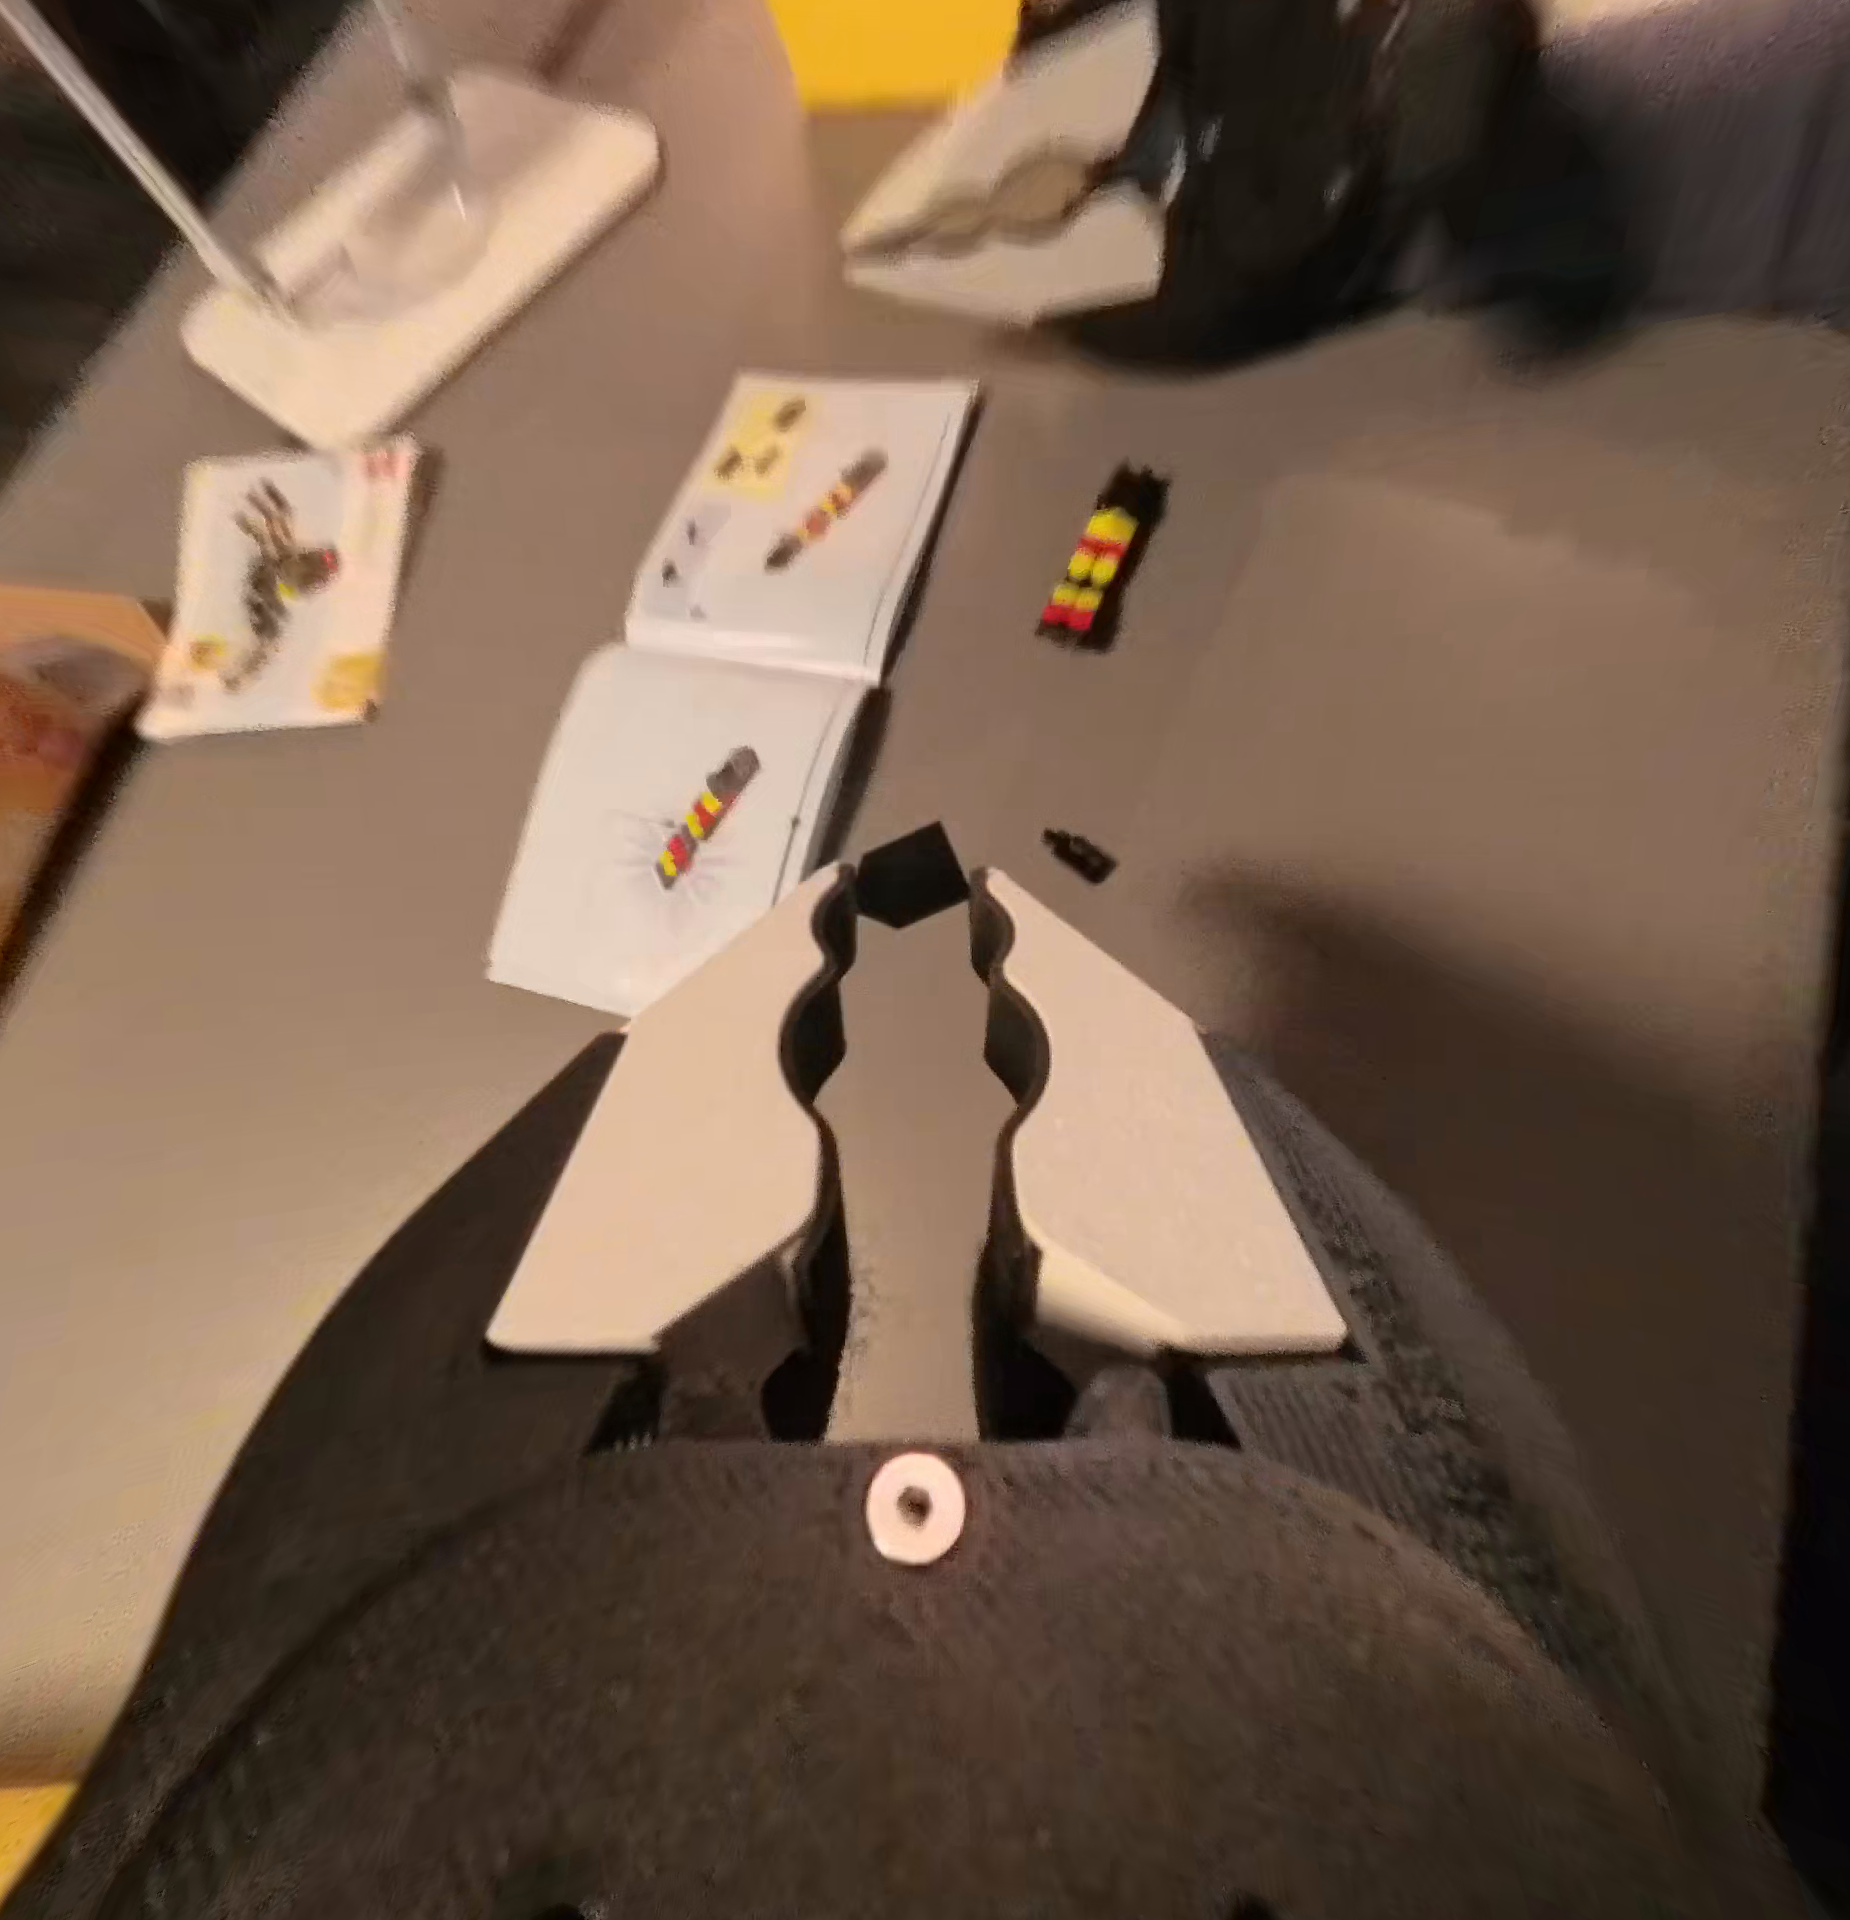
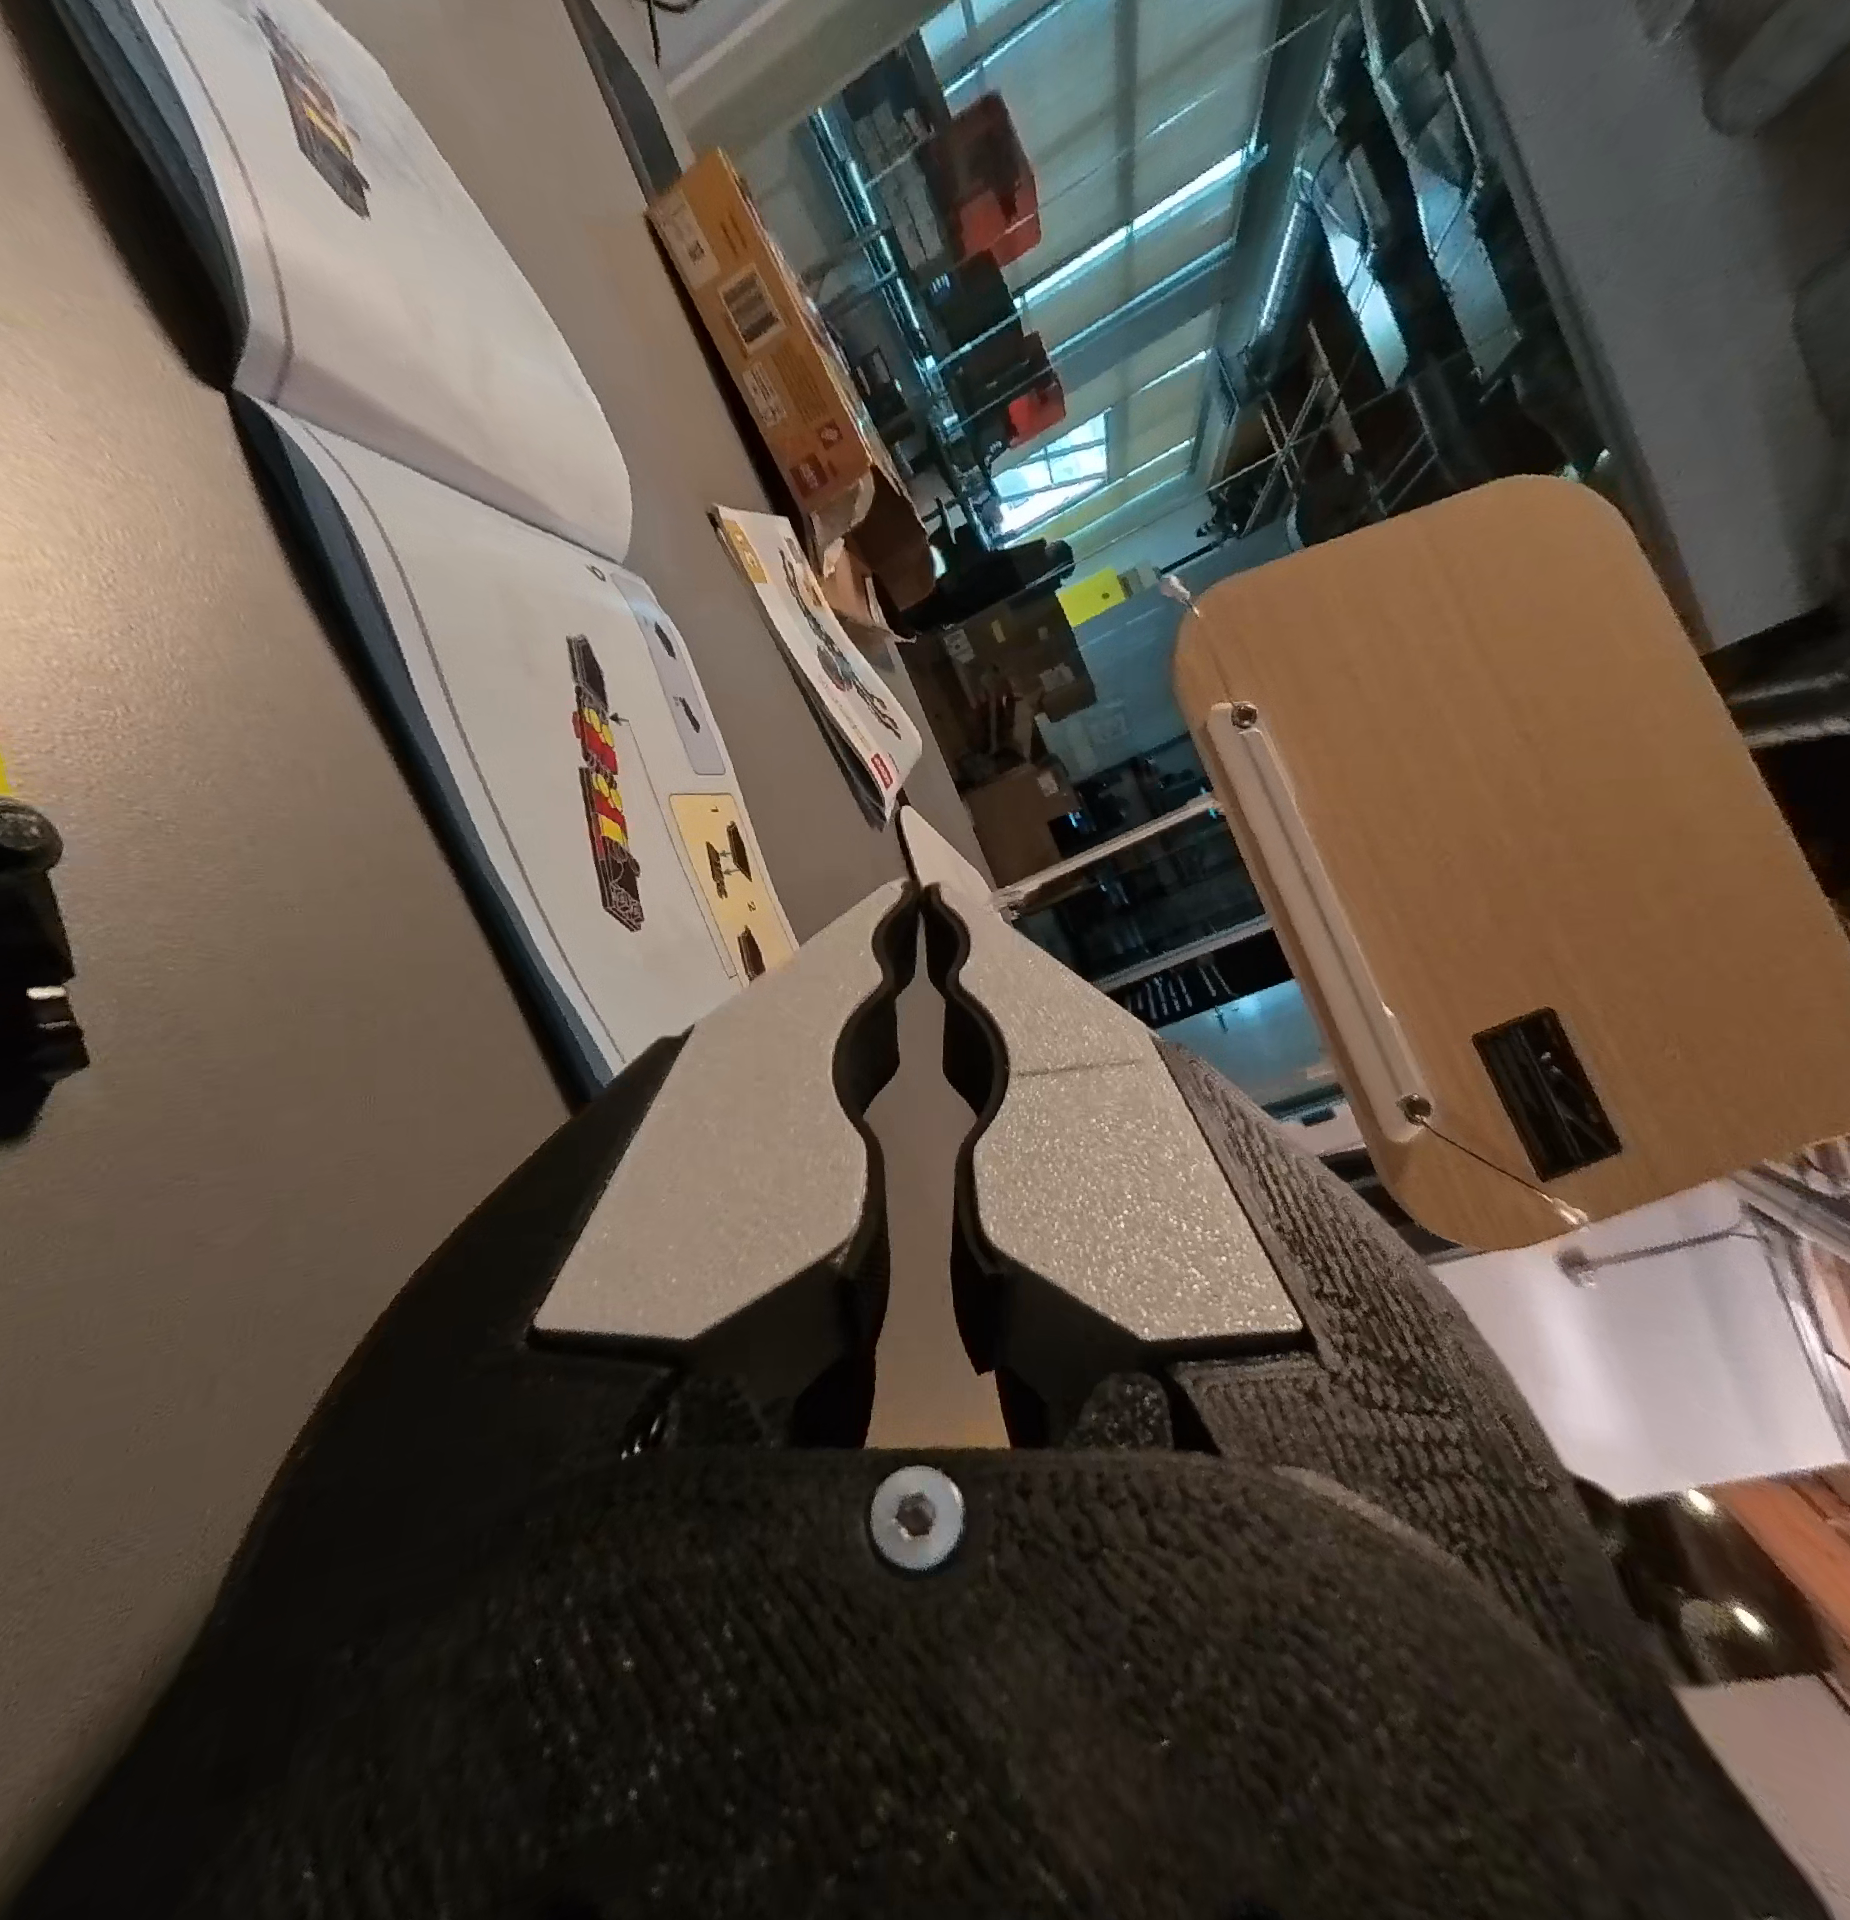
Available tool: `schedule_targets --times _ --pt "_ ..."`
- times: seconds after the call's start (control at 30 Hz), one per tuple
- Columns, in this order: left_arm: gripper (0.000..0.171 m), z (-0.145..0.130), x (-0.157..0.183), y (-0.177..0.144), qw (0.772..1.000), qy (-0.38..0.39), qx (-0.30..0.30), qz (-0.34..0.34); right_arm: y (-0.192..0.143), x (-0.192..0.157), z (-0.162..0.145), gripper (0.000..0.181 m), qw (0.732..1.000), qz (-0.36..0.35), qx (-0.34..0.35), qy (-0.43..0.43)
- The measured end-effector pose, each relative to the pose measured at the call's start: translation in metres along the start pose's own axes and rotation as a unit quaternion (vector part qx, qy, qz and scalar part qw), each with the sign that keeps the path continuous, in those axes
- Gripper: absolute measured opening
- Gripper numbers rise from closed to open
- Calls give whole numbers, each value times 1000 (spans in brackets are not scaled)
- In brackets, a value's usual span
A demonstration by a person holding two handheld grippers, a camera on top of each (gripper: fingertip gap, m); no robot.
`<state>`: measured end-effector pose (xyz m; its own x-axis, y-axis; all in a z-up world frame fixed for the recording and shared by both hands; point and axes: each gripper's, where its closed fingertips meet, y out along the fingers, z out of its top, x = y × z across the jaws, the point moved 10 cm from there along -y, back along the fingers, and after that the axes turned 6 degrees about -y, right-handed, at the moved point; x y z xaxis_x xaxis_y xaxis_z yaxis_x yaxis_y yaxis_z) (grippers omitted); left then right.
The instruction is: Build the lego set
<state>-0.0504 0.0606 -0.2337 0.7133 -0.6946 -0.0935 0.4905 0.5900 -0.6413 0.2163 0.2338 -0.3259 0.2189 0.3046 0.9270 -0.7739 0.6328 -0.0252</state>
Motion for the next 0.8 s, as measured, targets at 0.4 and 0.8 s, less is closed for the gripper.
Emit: schedule_targets --times 0.4,0.8 --pt "21 -40 -2 71 986 -91 -140 4 6 6 -4 0 999 -6 21 35" --pt "58 -26 7 55 992 -78 -85 59 7 13 -12 0 998 -23 7 63"
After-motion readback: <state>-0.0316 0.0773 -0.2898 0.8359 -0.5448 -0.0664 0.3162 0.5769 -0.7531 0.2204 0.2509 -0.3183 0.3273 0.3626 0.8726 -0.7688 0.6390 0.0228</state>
